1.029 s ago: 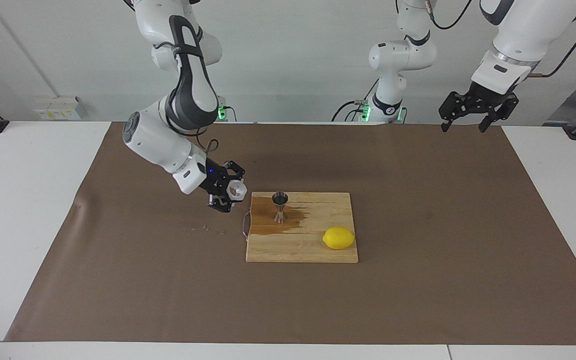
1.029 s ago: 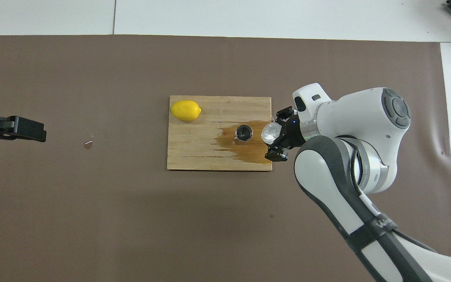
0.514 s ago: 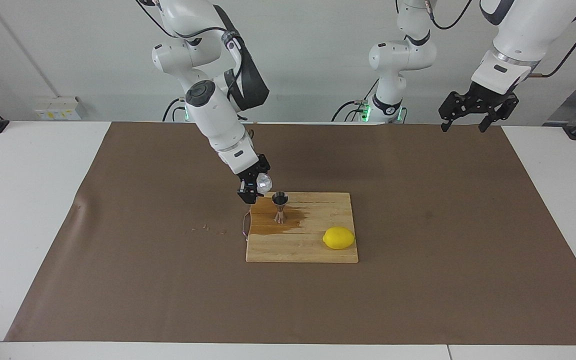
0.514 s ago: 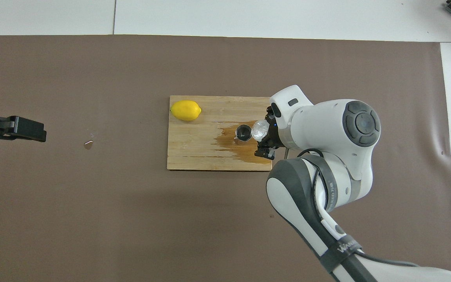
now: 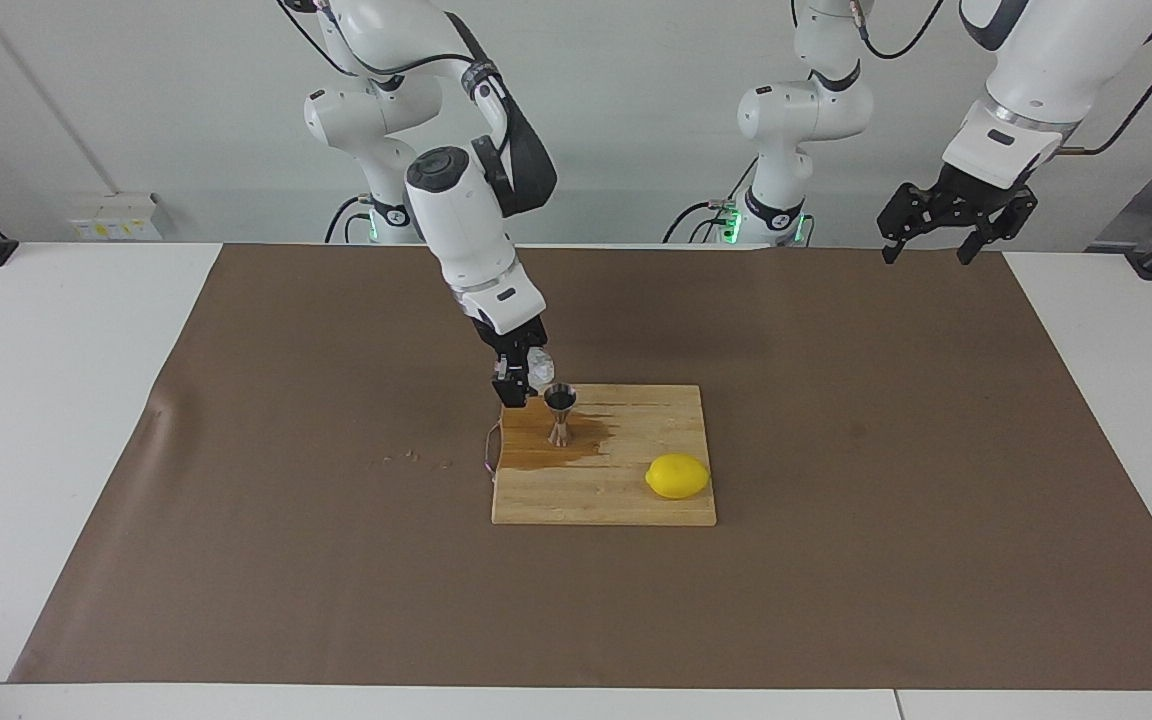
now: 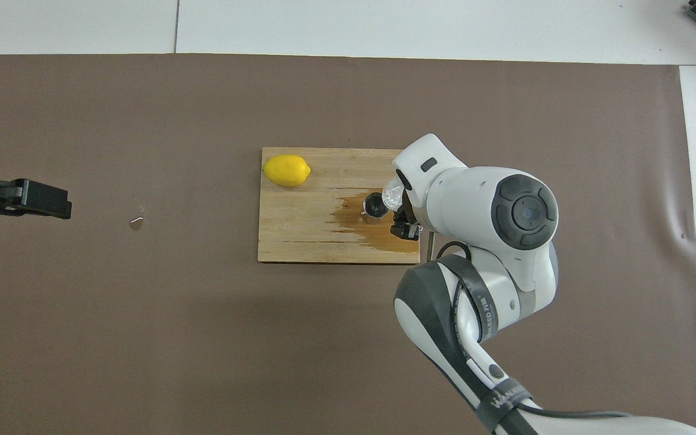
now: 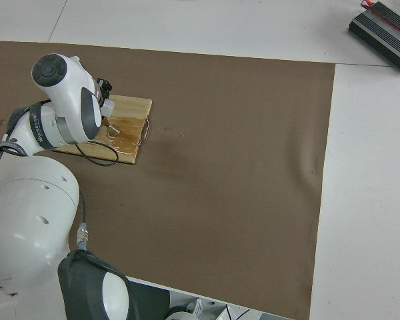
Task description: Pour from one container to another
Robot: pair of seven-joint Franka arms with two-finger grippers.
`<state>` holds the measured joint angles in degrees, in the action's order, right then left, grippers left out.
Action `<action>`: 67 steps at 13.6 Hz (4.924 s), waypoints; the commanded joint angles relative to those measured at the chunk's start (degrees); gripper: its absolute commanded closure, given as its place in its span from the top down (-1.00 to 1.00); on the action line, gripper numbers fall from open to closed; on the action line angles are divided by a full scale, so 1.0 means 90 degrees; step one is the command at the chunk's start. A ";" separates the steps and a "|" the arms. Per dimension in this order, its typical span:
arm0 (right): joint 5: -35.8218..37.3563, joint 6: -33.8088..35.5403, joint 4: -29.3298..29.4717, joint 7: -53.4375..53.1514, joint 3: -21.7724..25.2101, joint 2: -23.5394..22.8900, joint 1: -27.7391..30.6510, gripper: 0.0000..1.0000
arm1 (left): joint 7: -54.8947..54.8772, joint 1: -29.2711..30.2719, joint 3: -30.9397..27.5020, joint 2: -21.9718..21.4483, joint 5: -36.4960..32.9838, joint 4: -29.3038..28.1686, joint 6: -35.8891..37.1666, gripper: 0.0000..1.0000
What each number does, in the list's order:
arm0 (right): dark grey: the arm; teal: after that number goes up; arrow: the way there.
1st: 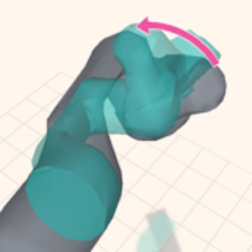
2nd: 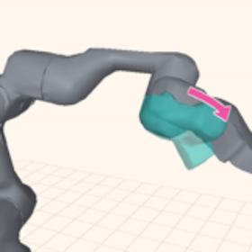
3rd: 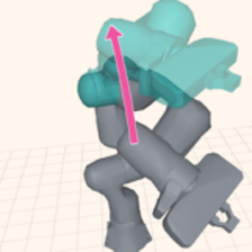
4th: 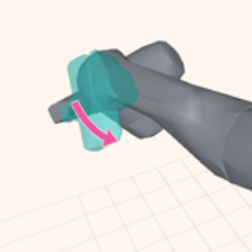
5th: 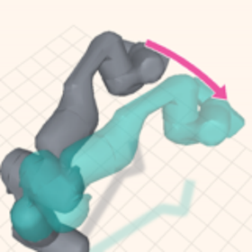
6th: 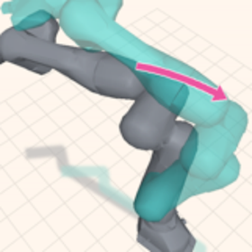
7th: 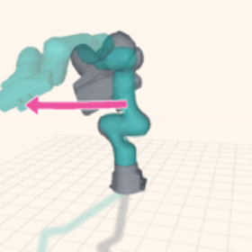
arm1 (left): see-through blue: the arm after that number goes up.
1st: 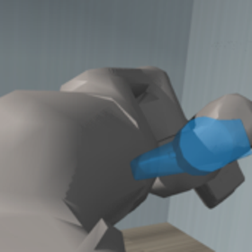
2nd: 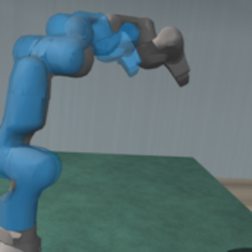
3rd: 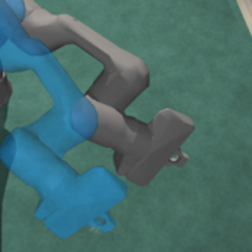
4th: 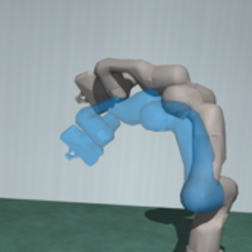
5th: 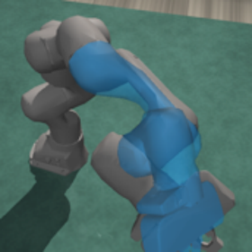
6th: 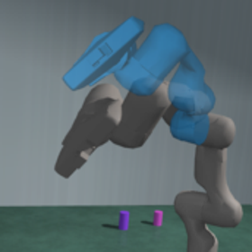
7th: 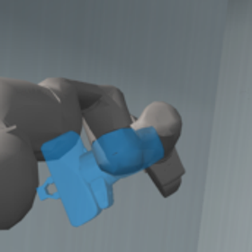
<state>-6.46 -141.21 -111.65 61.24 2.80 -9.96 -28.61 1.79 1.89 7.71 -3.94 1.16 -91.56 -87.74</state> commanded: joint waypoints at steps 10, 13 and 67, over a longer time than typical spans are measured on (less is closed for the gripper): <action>0.1079 -0.0092 -0.0007 0.0119 -0.0018 -0.0222 -0.0161 -0.36 | -0.0032 -0.0025 -0.0046 -0.0138 -0.0060 -0.0130 0.0052 1.00; 0.1089 -0.0092 -0.0007 0.0197 -0.0018 -0.0231 -0.0151 -0.36 | -0.0032 -0.0025 -0.0046 -0.0138 -0.0060 -0.0130 0.0052 1.00; -0.5464 0.2291 -0.0671 0.7523 0.0020 -0.1130 0.4009 1.00 | -0.0032 -0.0025 -0.0046 -0.0138 -0.0060 -0.0130 0.0052 1.00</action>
<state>-55.13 -122.29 -116.97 129.50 3.36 -21.56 6.43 1.79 1.89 7.71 -3.94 1.16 -91.56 -87.72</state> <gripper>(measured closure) 0.031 0.000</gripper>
